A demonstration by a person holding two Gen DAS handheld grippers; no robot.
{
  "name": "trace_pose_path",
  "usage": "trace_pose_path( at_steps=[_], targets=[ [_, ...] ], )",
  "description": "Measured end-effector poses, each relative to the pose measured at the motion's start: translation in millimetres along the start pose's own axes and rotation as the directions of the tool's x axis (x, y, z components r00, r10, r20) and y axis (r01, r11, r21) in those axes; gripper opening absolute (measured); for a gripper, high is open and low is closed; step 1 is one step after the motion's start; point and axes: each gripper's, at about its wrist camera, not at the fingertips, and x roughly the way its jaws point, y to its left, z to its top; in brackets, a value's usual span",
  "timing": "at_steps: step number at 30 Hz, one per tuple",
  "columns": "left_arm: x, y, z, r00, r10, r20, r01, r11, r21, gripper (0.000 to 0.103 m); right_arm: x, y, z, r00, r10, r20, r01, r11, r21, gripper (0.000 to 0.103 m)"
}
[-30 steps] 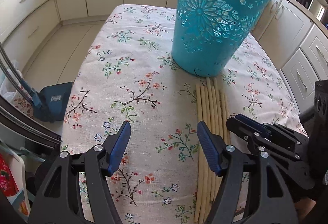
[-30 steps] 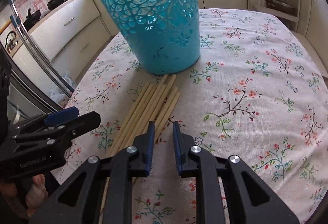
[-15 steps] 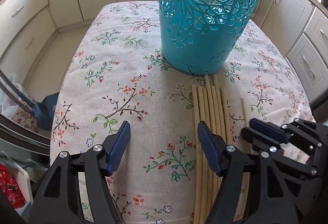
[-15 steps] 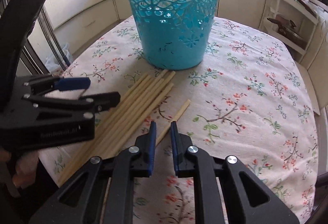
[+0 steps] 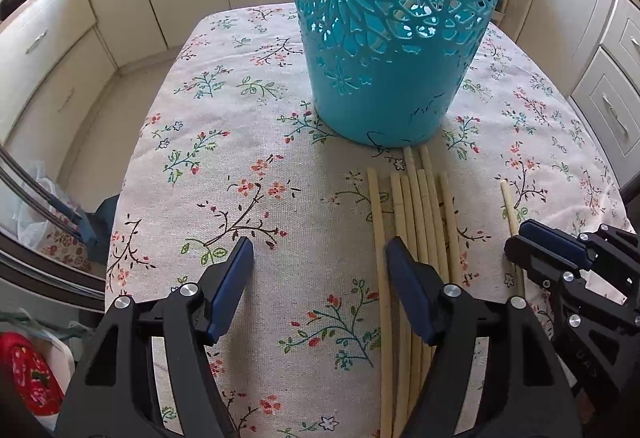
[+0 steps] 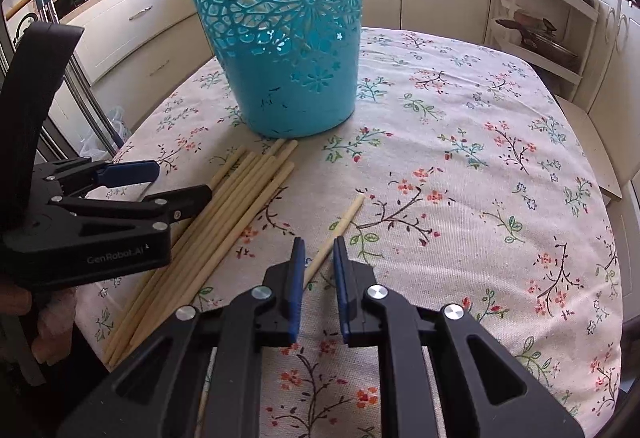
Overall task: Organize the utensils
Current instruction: 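Close the left gripper on another stick from the bundle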
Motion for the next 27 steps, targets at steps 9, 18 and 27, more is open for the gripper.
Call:
trace_pose_path(
  at_steps=[9,18,27],
  targets=[
    [2.0,-5.6,5.9,0.999,-0.016,0.029,0.016,0.999,0.029,0.037,3.3,11.3,4.1,1.0,-0.004,-0.014,0.002,0.993,-0.114,0.015],
    [1.6,10.1,5.3,0.995,-0.094,0.012,0.095,0.995,-0.012,0.005,2.9,-6.9,10.5,0.997,0.025,-0.069,-0.031,0.996,-0.086,0.015],
    [5.7,3.7,15.9,0.997,-0.066,-0.03,0.067,0.997,0.039,0.005,5.7,4.0,9.9,0.998,0.043,-0.048,-0.047,0.997,-0.068,0.013]
  ],
)
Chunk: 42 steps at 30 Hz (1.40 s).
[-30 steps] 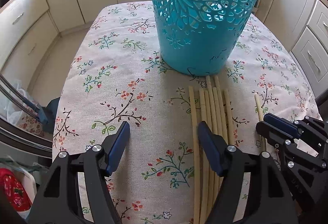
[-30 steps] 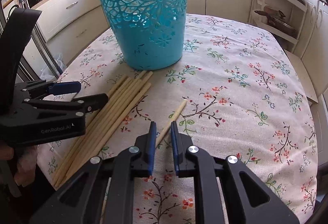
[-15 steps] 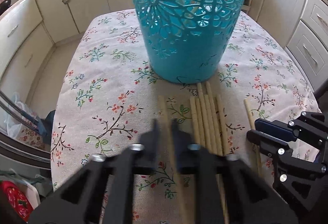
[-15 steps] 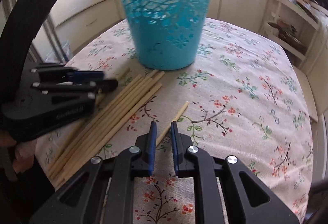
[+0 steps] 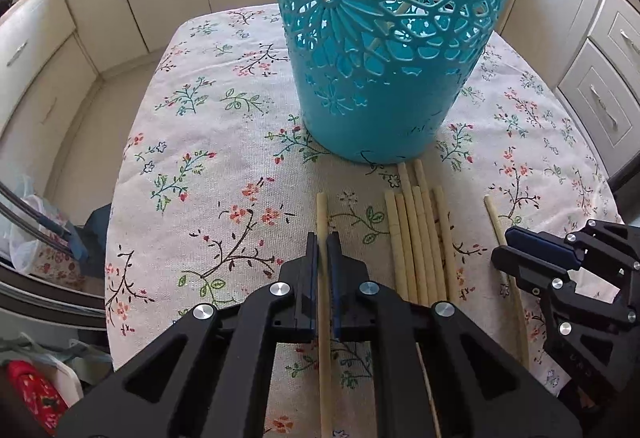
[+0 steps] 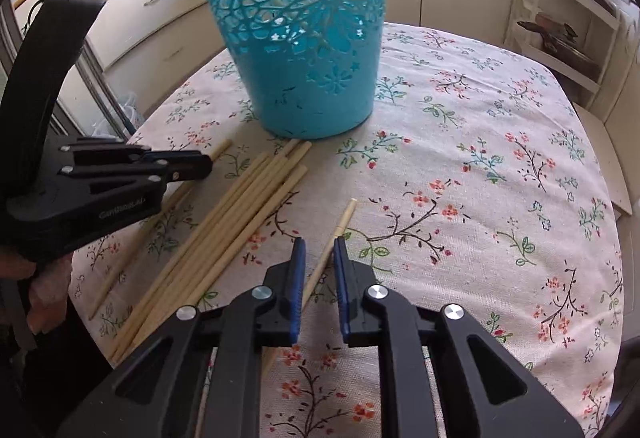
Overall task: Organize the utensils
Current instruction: 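Close the left gripper on another stick from the bundle, then lift the stick with the left gripper and release it into the bin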
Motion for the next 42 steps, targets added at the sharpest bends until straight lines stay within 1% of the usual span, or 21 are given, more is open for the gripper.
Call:
trace_pose_path(
  at_steps=[3,6,9,12,17,21,24,27,30,32,33,35,37,40,42],
  targets=[
    [-5.6,14.7,-4.2,0.998,-0.058,-0.004,0.058,0.997,-0.055,0.005,-1.8,-6.4,-4.6,1.0,0.017,0.018,-0.017,1.0,0.025,0.01],
    [-16.8,30.9,-11.4,0.993,-0.121,-0.004,0.12,0.986,-0.113,0.005,-3.2,-13.5,-8.5,0.998,0.04,0.052,-0.043,0.998,0.054,0.009],
    [-29.9,38.3,-17.6,0.988,-0.154,0.01,0.154,0.98,-0.129,0.005,-3.1,-12.7,-10.3,0.996,0.037,0.075,-0.041,0.997,0.059,0.009],
    [-50.2,44.7,-19.6,0.982,-0.183,0.044,0.187,0.972,-0.142,0.005,-3.4,-11.3,-11.0,0.996,0.027,0.08,-0.031,0.998,0.052,0.009],
    [-92.2,54.8,-13.0,0.966,-0.222,0.131,0.242,0.957,-0.162,0.005,-4.0,-11.3,-12.0,0.996,0.023,0.084,-0.028,0.998,0.052,0.009],
    [-131.2,55.3,0.5,0.947,-0.237,0.218,0.273,0.95,-0.153,0.005,-2.6,-11.7,-12.1,0.996,0.024,0.087,-0.029,0.998,0.055,0.009],
    [-161.3,54.7,16.3,0.926,-0.232,0.299,0.282,0.95,-0.136,0.005,-3.1,-12.4,-12.4,0.996,0.026,0.087,-0.031,0.998,0.055,0.009],
    [-191.1,50.5,36.6,0.891,-0.224,0.396,0.287,0.952,-0.108,0.005,-3.4,-13.5,-12.7,0.996,0.031,0.089,-0.036,0.998,0.06,0.009],
    [-213.2,45.6,62.1,0.848,-0.204,0.489,0.281,0.956,-0.087,0.005,-3.1,-14.6,-12.6,0.995,0.036,0.09,-0.042,0.997,0.065,0.009],
    [-226.7,41.8,80.6,0.812,-0.2,0.549,0.288,0.955,-0.078,0.005,-3.0,-15.5,-12.6,0.995,0.041,0.091,-0.048,0.996,0.07,0.009],
    [-232.9,39.3,91.2,0.785,-0.19,0.589,0.285,0.956,-0.071,0.005,-2.6,-15.7,-12.4,0.995,0.045,0.092,-0.052,0.996,0.073,0.009],
    [-238.6,35.2,106.5,0.752,-0.175,0.636,0.278,0.958,-0.065,0.005,-2.7,-17.8,-12.7,0.994,0.053,0.093,-0.06,0.995,0.079,0.009],
    [-235.4,31.1,125.9,0.721,-0.154,0.676,0.271,0.96,-0.071,0.005,-2.5,-18.3,-12.9,0.994,0.061,0.094,-0.069,0.994,0.087,0.009],
    [-224.8,26.6,147.2,0.691,-0.123,0.713,0.265,0.96,-0.091,0.005,-2.6,-19.9,-13.2,0.993,0.072,0.096,-0.081,0.992,0.095,0.009],
    [-211.9,21.6,158.7,0.677,-0.1,0.729,0.255,0.961,-0.105,0.005,-2.8,-21.1,-13.4,0.992,0.077,0.097,-0.087,0.991,0.1,0.009]
  ],
)
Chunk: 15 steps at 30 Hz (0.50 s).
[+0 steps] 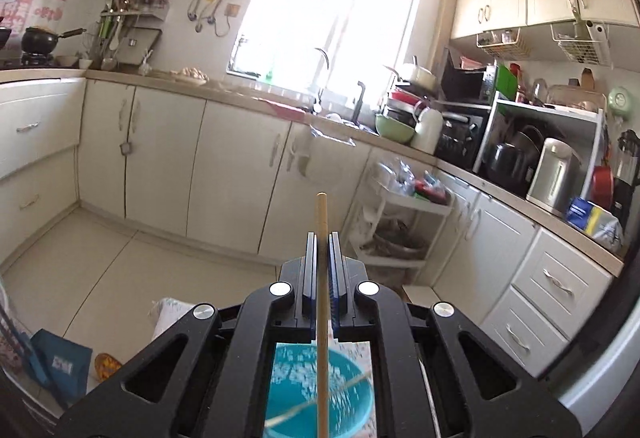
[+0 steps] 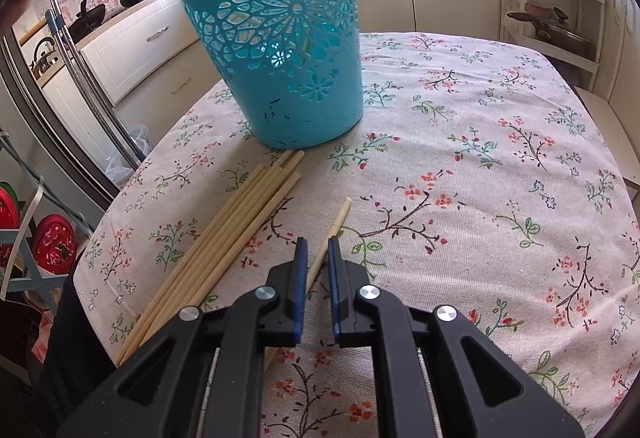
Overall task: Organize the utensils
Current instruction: 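Lift the stick with the left gripper and release it into the bin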
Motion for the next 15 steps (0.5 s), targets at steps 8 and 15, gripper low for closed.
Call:
trace_pose_path(
  at_steps=[8,15],
  targets=[
    [57.2,6.8,-39.5,0.995,0.097,0.007,-0.097,0.995,-0.005,0.005,-0.5,-1.3,-0.1,1.0,0.011,0.001,-0.011,1.0,0.01,0.009],
    [66.0,13.4,-66.5,0.986,0.15,-0.075,-0.148,0.988,0.032,0.008,-0.4,-2.2,-0.9,1.0,0.012,0.001,-0.012,1.0,0.009,0.009]
  ],
)
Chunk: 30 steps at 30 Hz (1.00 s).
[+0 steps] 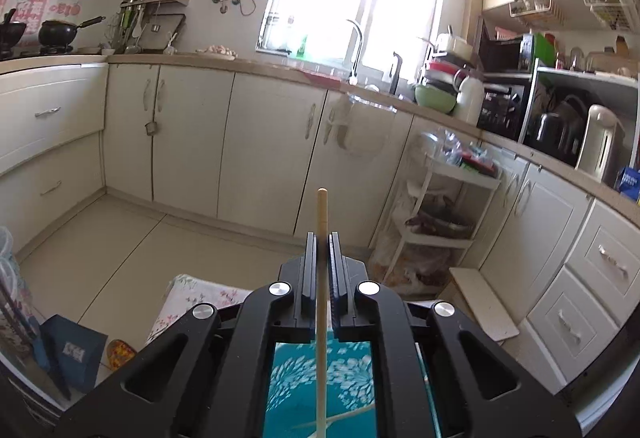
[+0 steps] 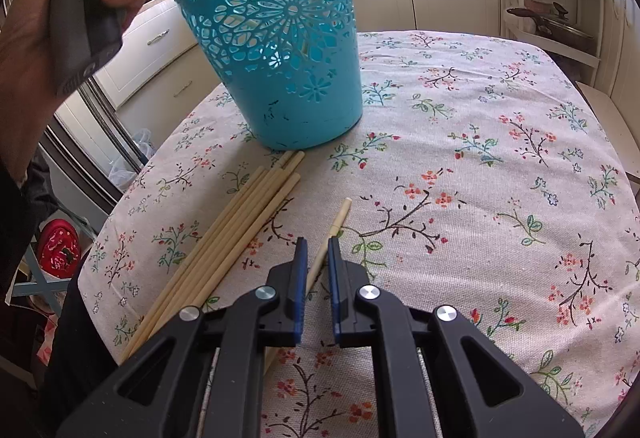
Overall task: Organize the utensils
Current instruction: 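Lift the stick with the left gripper and release it into the bin, then grasp a loose stick with the right gripper and drop it into the bin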
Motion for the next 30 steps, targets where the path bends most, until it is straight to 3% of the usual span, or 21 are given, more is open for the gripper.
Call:
trace_pose_path(
  at_steps=[1,6,12,16,19,26,30],
  targets=[
    [-0.3,1.8,-3.4,1.0,0.005,-0.015,-0.005,1.0,0.002,0.011,0.1,0.6,0.7,1.0,-0.002,0.0,0.002,1.0,-0.002,0.009],
    [-23.2,19.9,-16.7,0.998,0.046,-0.039,-0.047,0.999,-0.01,0.053,-0.3,5.8,0.7,1.0,-0.017,-0.001,0.017,1.0,-0.026,0.013],
    [-85.8,51.9,-31.5,0.993,0.114,0.013,-0.113,0.993,-0.013,0.078,-0.9,14.1,0.9,0.998,-0.055,-0.003,0.055,0.998,-0.028,0.02],
    [-111.6,77.1,-49.3,0.988,0.155,-0.014,-0.155,0.987,-0.037,0.082,2.7,30.5,1.5,0.99,-0.139,-0.018,0.135,0.981,-0.141,0.018],
    [-120.3,96.8,-69.3,0.983,0.17,-0.076,-0.175,0.982,-0.065,0.083,1.6,31.6,5.5,0.99,-0.119,-0.07,0.105,0.978,-0.181,0.008],
    [-119.1,119.6,-116.0,0.962,0.172,-0.213,-0.202,0.972,-0.123,0.084,1.3,35.2,4.6,0.982,-0.16,-0.101,0.135,0.966,-0.219,0.007],
    [-117.5,121.1,-135.3,0.95,0.157,-0.269,-0.195,0.974,-0.117,0.084,-11.3,25.8,5.8,0.995,-0.043,-0.092,0.034,0.995,-0.097,0.005]
  ],
)
